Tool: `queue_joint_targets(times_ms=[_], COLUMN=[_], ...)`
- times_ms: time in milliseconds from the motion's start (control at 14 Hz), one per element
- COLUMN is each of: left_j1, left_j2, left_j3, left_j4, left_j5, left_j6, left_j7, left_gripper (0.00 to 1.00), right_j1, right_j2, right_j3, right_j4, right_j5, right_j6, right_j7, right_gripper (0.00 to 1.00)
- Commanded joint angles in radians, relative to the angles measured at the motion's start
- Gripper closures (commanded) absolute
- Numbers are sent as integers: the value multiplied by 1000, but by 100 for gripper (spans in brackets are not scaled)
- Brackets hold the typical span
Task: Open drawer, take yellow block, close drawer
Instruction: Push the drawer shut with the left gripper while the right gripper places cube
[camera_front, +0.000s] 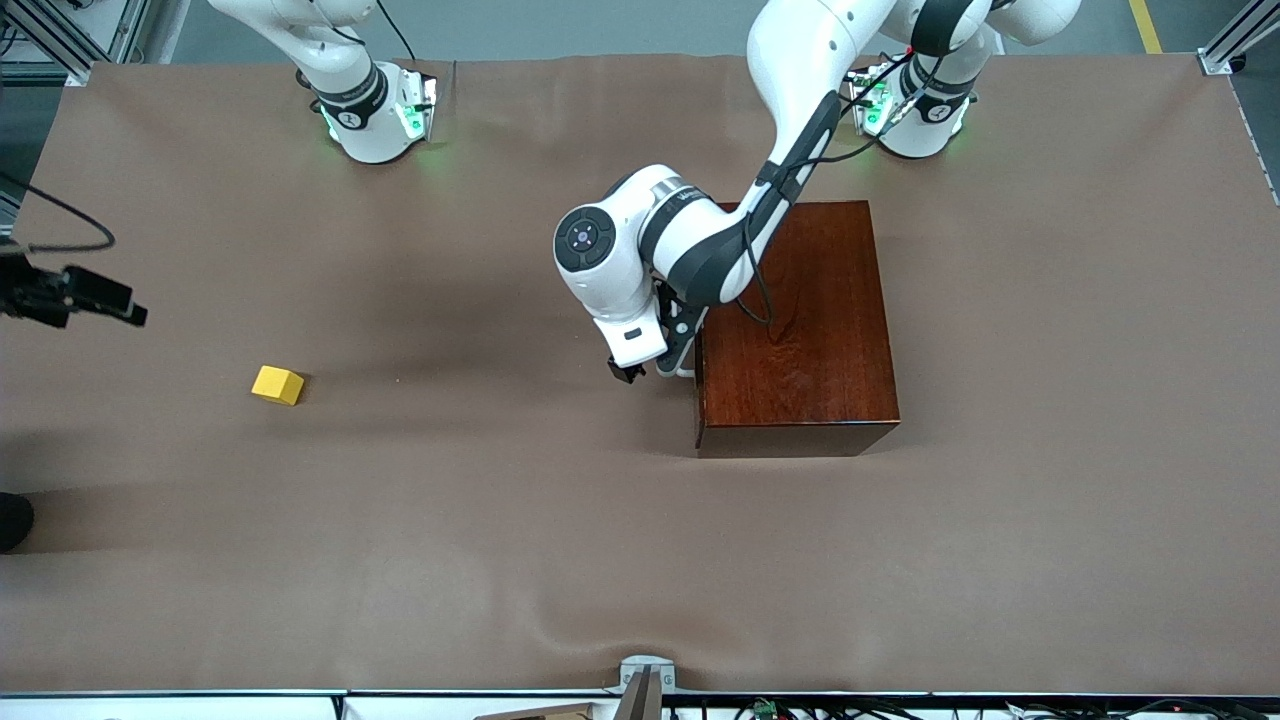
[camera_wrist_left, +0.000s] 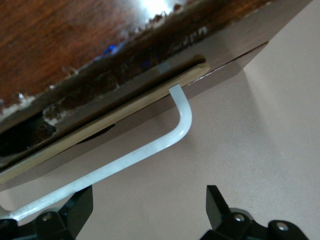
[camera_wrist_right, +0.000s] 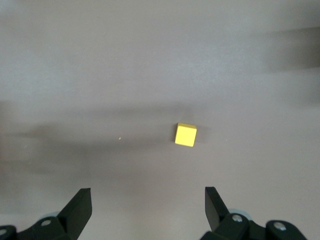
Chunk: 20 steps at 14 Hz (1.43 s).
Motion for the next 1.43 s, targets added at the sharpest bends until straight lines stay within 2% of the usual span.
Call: queue_joint_targets(times_ms=[0, 286, 571, 786, 929, 1357], left_j1=[11, 20, 20, 54, 83, 235], left_j2=[-25, -30, -55, -159, -213, -417], left_j3=[9, 9, 0, 3, 0, -1], left_j4=[-21, -21, -14, -19, -21, -53], left_j5=[-13, -13, -18, -39, -44, -62], left_j6=[-22, -25, -35, -41, -91, -169], left_j7=[-4, -4, -3, 19, 75, 449], left_gripper=[0, 0, 0, 0, 0, 0], right_j1=[18, 18, 65, 91, 110, 114], right_j2=[-55, -110, -138, -142, -142, -141], right_j3=[1, -2, -1, 1, 4, 1], right_j4=[-2, -19, -28, -29, -28, -26], right_j5=[-15, -21, -53, -59, -99, -100], right_j6=[-55, -110, -153, -148, -144, -107], right_j7=[16, 30, 50, 47, 48, 36], right_gripper=[0, 0, 0, 0, 0, 0])
